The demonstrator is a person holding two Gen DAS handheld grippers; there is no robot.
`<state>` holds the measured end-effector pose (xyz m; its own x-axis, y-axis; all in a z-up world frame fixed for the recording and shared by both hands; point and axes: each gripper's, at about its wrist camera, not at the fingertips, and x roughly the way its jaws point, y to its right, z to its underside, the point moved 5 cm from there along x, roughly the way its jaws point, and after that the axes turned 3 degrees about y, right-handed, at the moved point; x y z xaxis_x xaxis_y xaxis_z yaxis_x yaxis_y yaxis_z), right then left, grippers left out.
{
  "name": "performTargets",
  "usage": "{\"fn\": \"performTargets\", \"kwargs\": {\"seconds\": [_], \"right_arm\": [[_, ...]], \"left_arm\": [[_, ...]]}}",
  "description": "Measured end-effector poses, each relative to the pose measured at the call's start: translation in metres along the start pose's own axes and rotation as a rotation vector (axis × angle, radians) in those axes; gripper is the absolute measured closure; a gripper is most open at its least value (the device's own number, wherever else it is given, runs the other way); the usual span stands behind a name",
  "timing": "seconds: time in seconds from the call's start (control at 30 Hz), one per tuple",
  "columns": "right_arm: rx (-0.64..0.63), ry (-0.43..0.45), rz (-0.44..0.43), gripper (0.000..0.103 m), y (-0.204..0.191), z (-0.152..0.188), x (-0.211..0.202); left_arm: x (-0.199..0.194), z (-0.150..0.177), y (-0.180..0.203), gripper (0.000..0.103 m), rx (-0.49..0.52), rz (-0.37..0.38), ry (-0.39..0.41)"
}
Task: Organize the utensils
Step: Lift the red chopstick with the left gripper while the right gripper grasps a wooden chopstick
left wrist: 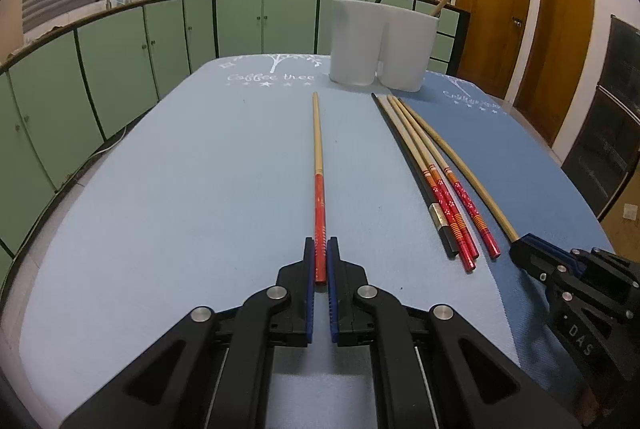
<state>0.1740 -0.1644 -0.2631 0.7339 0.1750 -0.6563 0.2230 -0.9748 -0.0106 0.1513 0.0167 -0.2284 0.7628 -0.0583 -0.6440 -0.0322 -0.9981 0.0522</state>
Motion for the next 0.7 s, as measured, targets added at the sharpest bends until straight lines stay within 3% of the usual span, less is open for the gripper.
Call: {"fn": "performTargets", "kwargs": {"seconds": [0.3,0.7], "right_arm": [[0.063,0.043,-0.035,0.097,0.019,-0.030,-0.029],[0.029,0.215,-0.077,0.097,0.034,-0.117,-0.095]], "left_arm": [[-0.020,-0.021,0.004,0.097,0.061,0.013,0.022],[-0.083,-0.105,0.006,0.097,0.083,0.071,0.205]]}}
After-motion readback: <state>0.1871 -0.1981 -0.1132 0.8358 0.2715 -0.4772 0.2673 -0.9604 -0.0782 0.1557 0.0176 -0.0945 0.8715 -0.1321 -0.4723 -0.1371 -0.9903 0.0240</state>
